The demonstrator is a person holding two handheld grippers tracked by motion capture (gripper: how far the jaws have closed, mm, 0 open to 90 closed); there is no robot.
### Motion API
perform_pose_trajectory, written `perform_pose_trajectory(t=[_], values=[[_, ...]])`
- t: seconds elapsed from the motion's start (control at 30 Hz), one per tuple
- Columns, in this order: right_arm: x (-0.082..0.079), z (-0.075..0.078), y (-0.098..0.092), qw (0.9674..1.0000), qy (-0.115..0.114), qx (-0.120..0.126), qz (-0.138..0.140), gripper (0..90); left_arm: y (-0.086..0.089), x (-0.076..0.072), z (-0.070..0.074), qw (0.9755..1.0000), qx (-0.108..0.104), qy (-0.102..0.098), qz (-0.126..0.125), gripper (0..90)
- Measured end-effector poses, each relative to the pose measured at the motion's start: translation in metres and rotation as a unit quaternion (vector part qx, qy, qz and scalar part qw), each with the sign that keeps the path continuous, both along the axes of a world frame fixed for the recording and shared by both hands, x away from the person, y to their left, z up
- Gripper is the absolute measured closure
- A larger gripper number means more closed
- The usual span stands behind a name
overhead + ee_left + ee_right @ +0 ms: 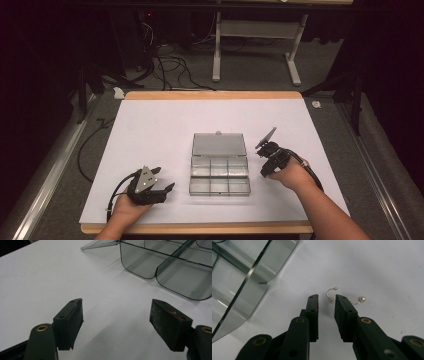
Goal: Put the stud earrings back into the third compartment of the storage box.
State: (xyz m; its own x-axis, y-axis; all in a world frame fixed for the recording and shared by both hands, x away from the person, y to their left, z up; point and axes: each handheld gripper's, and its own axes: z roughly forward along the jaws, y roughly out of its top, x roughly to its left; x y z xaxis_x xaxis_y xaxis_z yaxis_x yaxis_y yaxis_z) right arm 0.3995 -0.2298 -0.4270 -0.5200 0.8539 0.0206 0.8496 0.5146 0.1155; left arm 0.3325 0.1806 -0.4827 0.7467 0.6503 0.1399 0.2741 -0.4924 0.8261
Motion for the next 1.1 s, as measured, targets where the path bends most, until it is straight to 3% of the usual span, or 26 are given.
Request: perform_pose_trajectory(t=[0.17,0.67,0.73,1.1], values=[[0.006,-0.005,0.0,0.9999,-0.006,-0.008,0.003,76.3,0.0,0.0,0.0,1.0,0.0,0.0,0.001,27.5],[0.01,-0.011,0.006,0.9998,0.005,-0.02,-0.001,79.4,0.0,0.0,0.0,1.0,0.0,0.0,0.0,27.5],[0.011,-0.011,0.006,0.9997,0.005,-0.022,0.01,81.0,-0.001,0.0,0.0,1.0,0.0,0.001,0.0,27.5],[0.012,-0.011,0.004,0.9997,0.014,-0.011,0.015,86.9,-0.001,0.0,0.0,1.0,0.001,0.0,0.001,27.5]])
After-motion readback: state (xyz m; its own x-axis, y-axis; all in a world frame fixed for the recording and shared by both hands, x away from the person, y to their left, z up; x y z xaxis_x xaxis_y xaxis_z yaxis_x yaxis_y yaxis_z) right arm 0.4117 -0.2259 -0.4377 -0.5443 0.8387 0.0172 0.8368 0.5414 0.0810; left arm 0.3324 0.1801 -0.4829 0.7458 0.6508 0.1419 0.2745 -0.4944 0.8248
